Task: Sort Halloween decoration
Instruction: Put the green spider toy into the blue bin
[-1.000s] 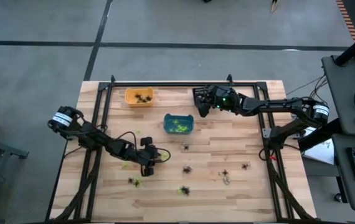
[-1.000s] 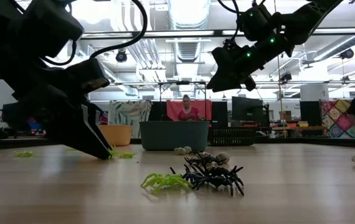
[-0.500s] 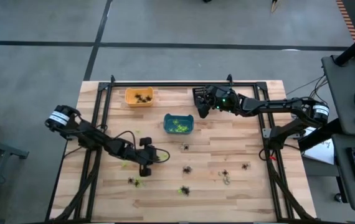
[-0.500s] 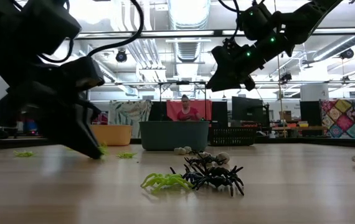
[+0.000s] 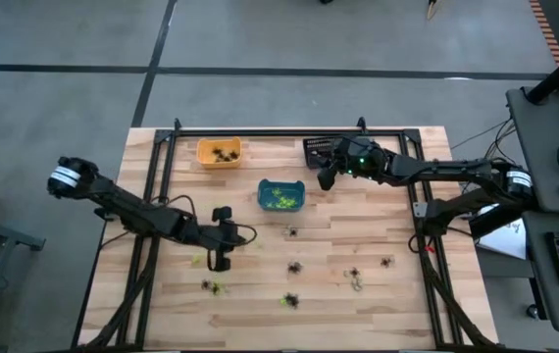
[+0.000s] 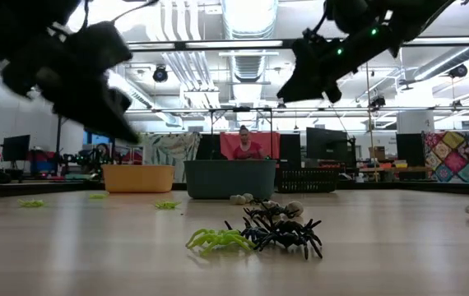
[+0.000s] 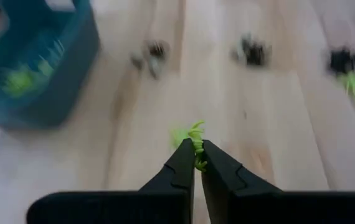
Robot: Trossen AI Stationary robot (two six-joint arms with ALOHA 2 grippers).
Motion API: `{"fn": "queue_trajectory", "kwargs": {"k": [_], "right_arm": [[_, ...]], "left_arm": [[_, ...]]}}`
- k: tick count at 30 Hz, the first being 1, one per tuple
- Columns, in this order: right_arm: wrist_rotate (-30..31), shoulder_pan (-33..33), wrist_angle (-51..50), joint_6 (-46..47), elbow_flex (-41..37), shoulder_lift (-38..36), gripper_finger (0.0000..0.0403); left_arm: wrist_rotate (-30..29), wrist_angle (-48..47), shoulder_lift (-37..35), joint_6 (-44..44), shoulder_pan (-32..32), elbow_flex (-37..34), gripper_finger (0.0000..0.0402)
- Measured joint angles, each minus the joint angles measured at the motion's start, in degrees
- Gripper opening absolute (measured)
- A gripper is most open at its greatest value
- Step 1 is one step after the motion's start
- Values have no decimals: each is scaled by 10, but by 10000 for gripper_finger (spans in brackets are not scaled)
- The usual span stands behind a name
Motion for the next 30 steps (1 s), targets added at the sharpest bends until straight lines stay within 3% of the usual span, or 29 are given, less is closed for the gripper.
{"fn": "queue_trajectory", "kwargs": {"k": [12,17,21,25,30], "right_arm": [[0,63,-21,-60,0,-55,116],[0,74,-40,-66,0,-65,116],[2,74,-62,-71,-1,-65,118],[2,74,-65,-84,-1,-64,118],[2,73,-64,-114,-1,-64,114]], "left_arm": [[-7,4,-17,201,106,76,0],[52,5,7,253,181,104,0],[68,5,44,271,239,127,0],[125,4,99,282,288,156,0],[170,3,183,305,320,208,0]]}}
